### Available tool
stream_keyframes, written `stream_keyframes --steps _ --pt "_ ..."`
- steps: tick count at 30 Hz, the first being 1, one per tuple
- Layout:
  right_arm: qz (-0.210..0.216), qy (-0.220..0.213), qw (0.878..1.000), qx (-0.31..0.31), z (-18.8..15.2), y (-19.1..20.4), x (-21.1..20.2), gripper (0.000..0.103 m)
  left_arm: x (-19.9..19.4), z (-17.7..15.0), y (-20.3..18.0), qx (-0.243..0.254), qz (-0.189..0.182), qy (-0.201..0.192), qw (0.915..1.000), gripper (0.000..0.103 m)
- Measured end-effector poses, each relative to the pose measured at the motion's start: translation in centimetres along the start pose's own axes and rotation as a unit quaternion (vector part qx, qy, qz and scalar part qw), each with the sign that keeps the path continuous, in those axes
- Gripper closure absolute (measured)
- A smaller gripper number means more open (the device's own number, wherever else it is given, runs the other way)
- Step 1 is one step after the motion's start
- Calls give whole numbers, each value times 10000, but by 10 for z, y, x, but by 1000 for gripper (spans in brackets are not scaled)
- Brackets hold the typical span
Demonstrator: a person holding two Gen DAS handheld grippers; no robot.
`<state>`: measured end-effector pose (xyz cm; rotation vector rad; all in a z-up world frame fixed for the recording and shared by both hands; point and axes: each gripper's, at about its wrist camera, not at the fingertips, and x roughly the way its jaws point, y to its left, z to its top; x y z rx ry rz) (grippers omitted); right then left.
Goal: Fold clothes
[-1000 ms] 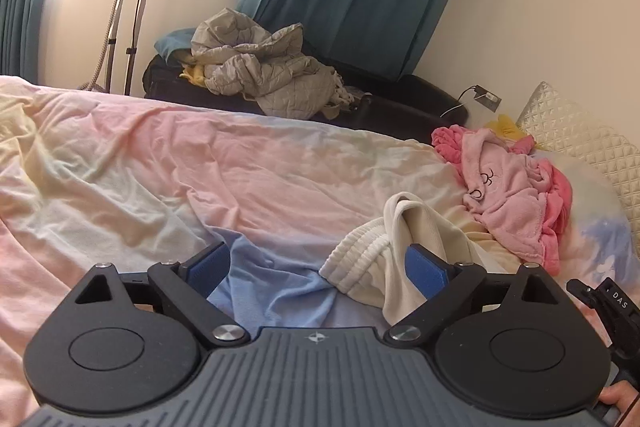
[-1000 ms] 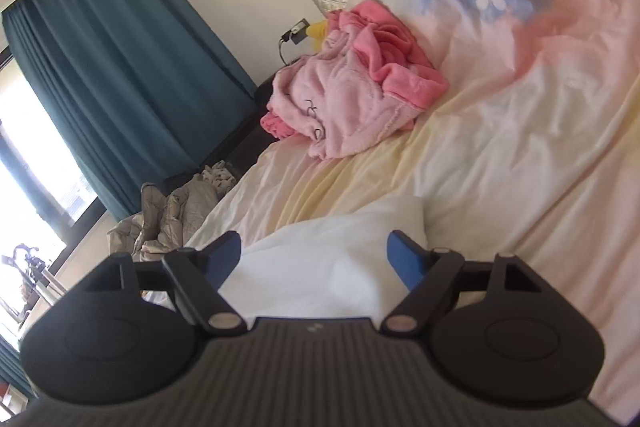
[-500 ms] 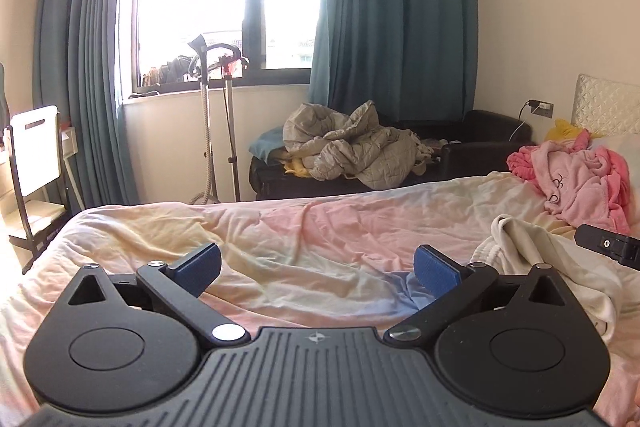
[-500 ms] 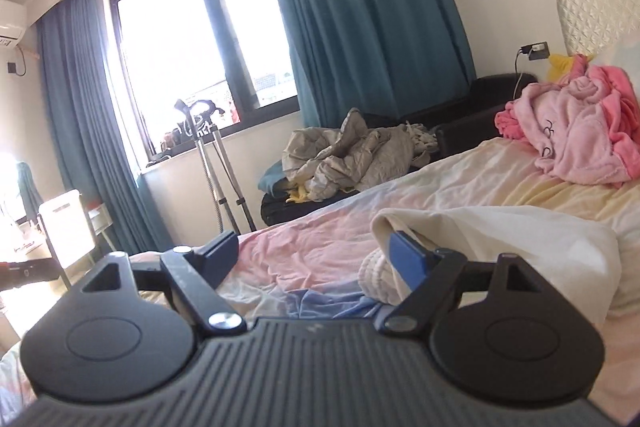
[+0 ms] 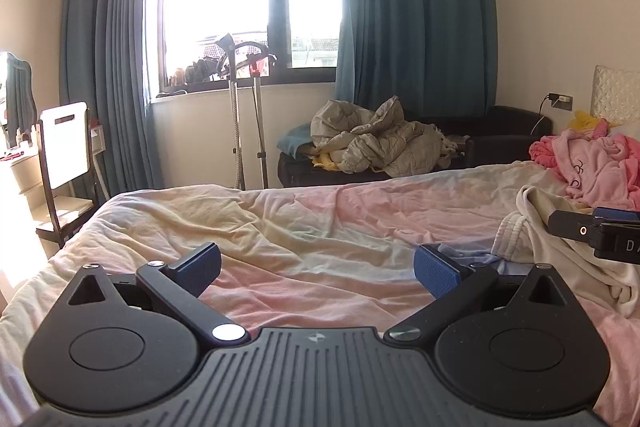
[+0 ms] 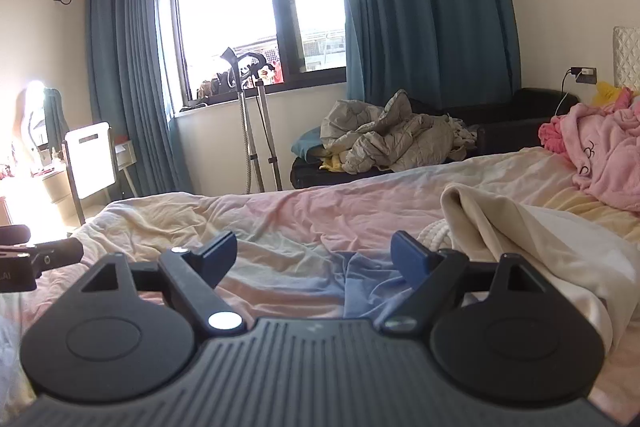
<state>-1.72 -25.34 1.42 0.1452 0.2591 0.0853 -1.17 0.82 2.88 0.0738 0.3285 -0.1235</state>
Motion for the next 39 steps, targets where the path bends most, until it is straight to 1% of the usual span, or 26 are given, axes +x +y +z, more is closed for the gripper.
stream_keyframes --steps 3,7,9,13,18,19,21,23,25,39 --pt "119 -16 9999 -56 -5 4 6 18 6 -6 1 87 112 49 9999 0" --pt "109 -29 9996 -265 -11 10 15 18 11 -12 6 -15 94 143 9999 0" --pt "107 -5 9996 -268 -13 10 19 18 14 -15 8 -26 121 162 9998 0" --pt "103 60 9996 -259 -17 10 26 18 12 -19 8 -6 209 -15 9998 0" --pt "41 144 9997 -203 -21 7 32 17 10 -19 8 -77 105 -46 9999 0" --pt "29 148 9997 -190 -21 7 32 16 10 -19 9 -91 88 -39 9999 0" --pt "-12 138 9997 -178 -22 6 32 9 10 -19 10 -120 64 -16 9999 0" --pt "-44 107 9998 -182 -22 6 32 6 11 -19 10 -164 39 10 9999 0" --pt "-53 104 9998 -184 -22 6 32 1 11 -20 11 -190 26 30 9998 0" --pt "-123 80 9996 -233 -25 11 34 0 12 -21 11 -212 75 62 9997 0"
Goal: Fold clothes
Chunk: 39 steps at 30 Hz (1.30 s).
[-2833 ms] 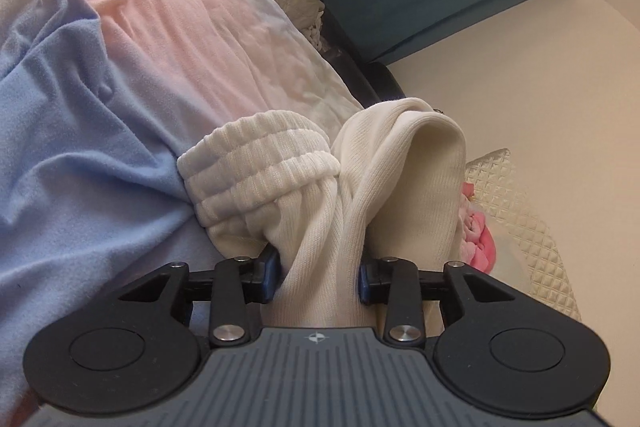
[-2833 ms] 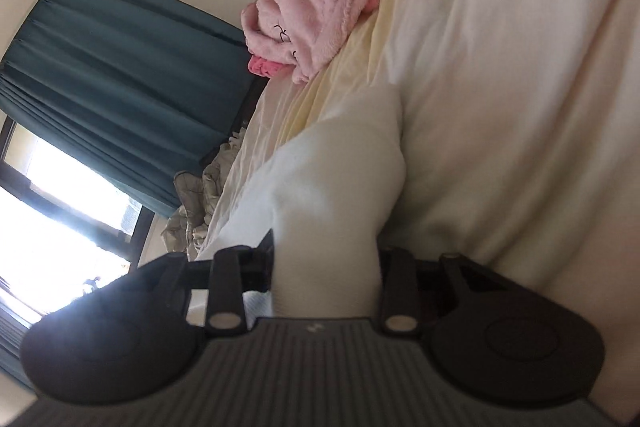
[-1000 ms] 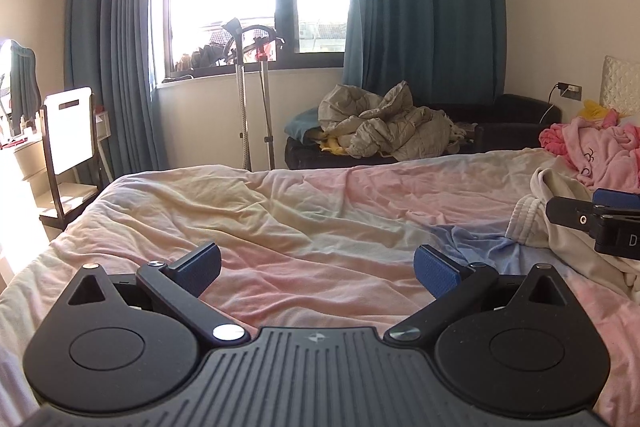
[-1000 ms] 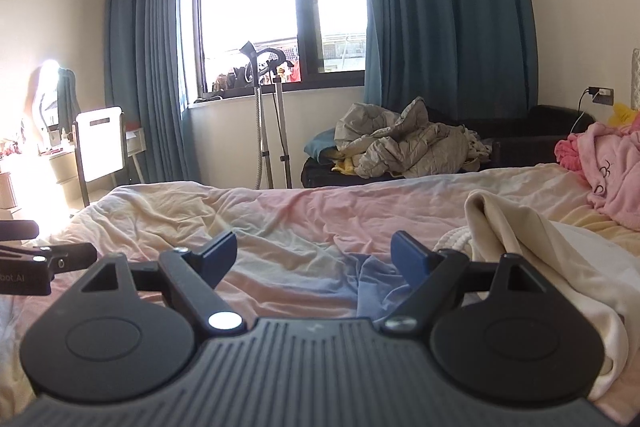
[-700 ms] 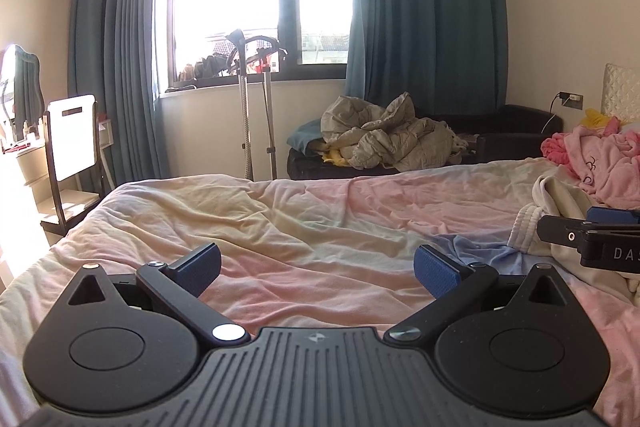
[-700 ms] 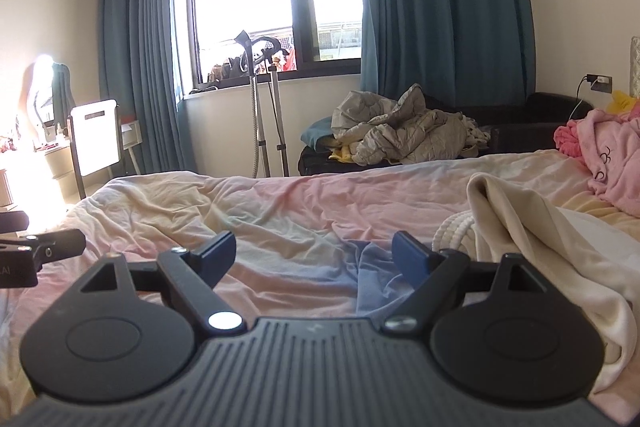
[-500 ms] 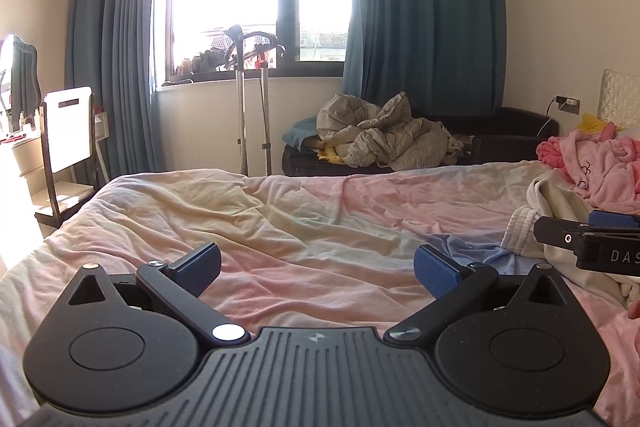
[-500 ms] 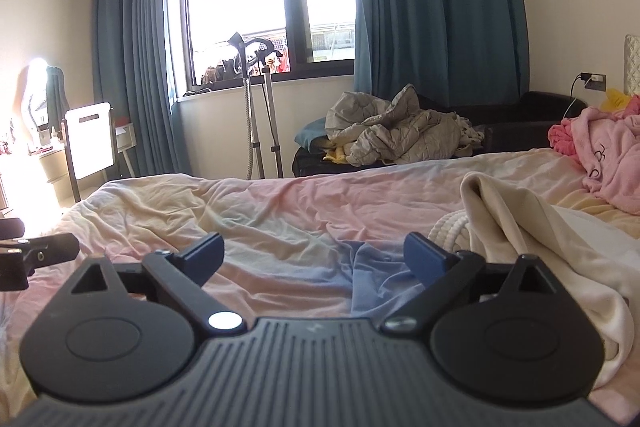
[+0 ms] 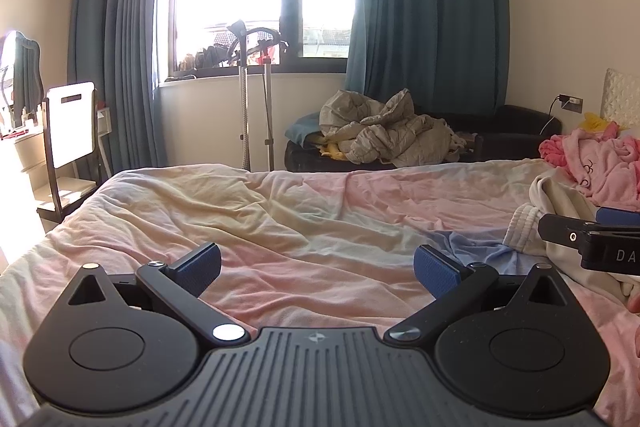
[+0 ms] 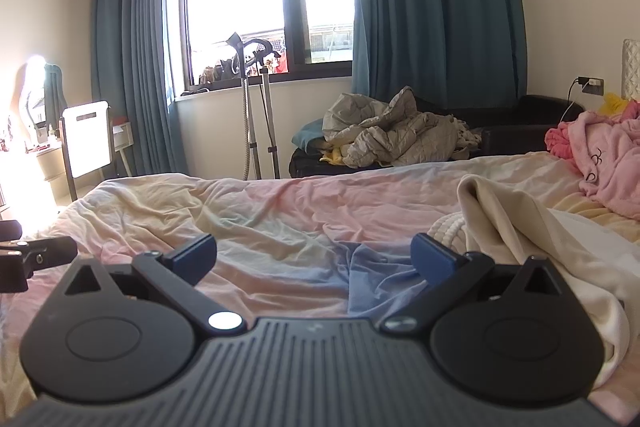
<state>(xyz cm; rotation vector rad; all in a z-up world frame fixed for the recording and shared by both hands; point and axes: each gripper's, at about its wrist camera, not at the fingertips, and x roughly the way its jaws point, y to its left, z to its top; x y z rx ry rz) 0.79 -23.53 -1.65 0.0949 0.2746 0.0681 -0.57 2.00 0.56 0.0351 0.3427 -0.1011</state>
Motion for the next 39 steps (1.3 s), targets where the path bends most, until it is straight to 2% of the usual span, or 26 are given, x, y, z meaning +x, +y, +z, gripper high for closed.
stream_keyframes --steps 13,39 --pt "-92 167 9998 100 -1 -4 5 0 3 -1 1 -51 16 80 10000 0" --pt "-156 170 9996 166 -1 -9 8 0 3 -3 0 -31 214 165 9996 0"
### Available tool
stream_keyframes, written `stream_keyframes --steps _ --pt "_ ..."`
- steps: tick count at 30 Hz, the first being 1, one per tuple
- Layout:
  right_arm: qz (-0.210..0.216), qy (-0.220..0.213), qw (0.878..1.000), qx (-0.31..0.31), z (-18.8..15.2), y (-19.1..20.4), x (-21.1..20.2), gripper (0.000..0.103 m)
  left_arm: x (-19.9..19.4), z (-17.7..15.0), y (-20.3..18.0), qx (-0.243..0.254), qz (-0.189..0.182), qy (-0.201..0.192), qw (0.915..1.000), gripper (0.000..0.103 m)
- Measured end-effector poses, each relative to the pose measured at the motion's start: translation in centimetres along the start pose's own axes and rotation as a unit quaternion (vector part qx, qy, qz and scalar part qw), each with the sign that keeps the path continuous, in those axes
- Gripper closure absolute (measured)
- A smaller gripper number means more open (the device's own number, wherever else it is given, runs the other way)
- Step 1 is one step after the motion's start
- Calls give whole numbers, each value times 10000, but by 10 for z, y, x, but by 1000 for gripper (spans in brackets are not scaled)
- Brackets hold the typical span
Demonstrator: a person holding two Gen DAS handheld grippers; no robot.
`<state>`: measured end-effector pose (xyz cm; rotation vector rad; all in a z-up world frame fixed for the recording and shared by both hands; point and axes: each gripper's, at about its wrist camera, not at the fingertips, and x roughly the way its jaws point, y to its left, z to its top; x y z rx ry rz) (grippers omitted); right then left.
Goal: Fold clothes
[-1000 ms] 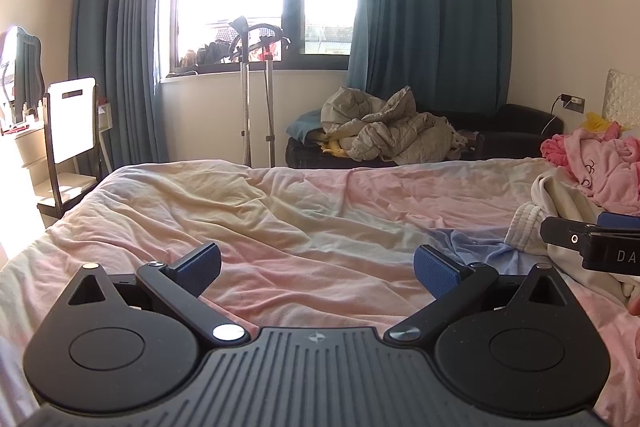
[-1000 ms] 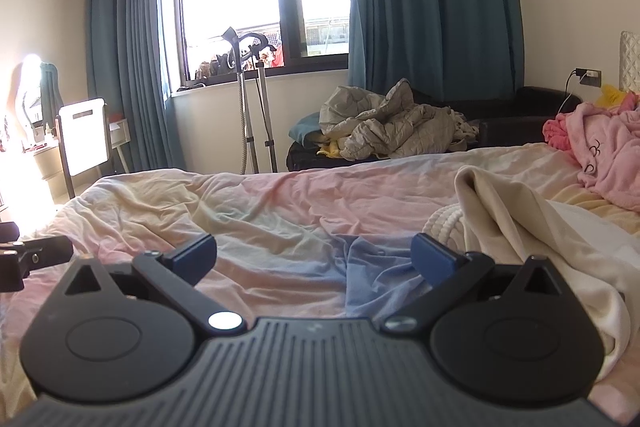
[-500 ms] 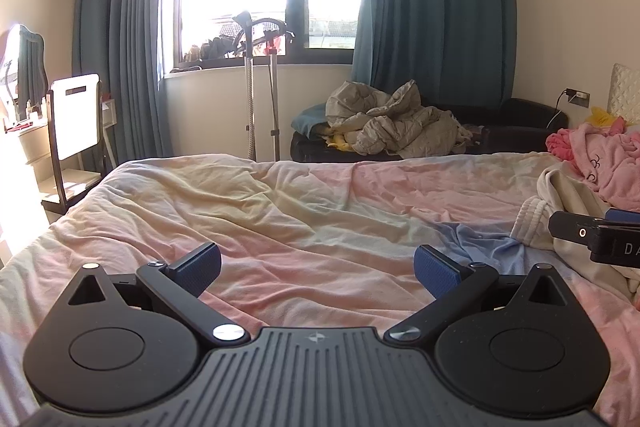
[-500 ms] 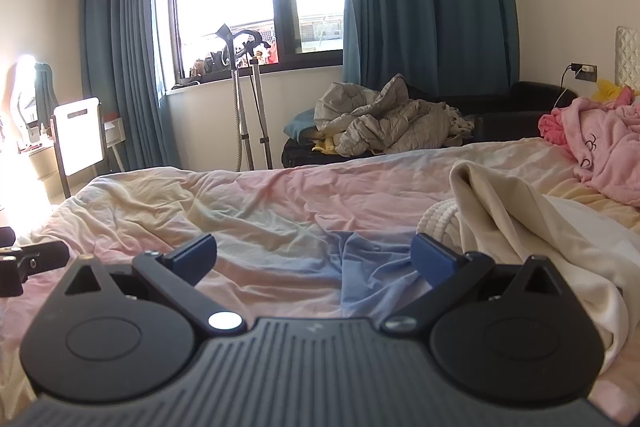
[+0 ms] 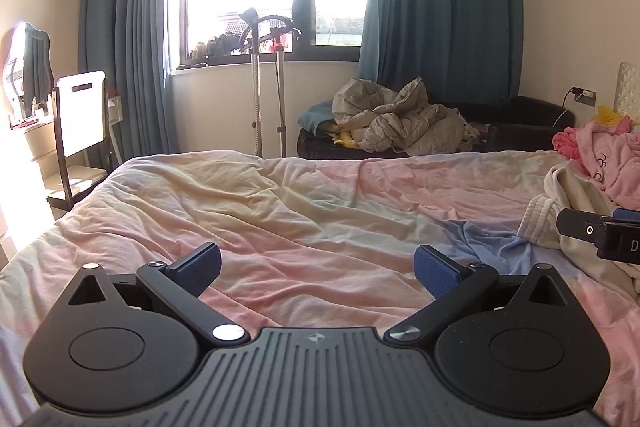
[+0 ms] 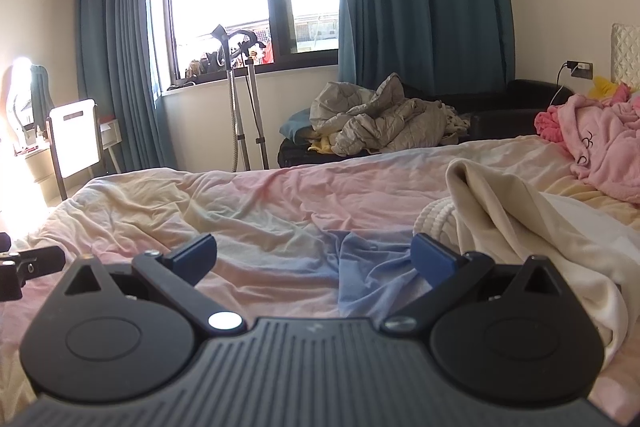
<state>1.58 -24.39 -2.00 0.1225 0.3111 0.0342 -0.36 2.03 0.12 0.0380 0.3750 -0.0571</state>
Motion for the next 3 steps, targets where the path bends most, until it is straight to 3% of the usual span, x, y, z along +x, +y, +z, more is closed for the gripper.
stream_keyframes --steps 3 --pt "-2 11 10000 11 0 -1 1 0 0 0 -1 59 33 3 10000 0"
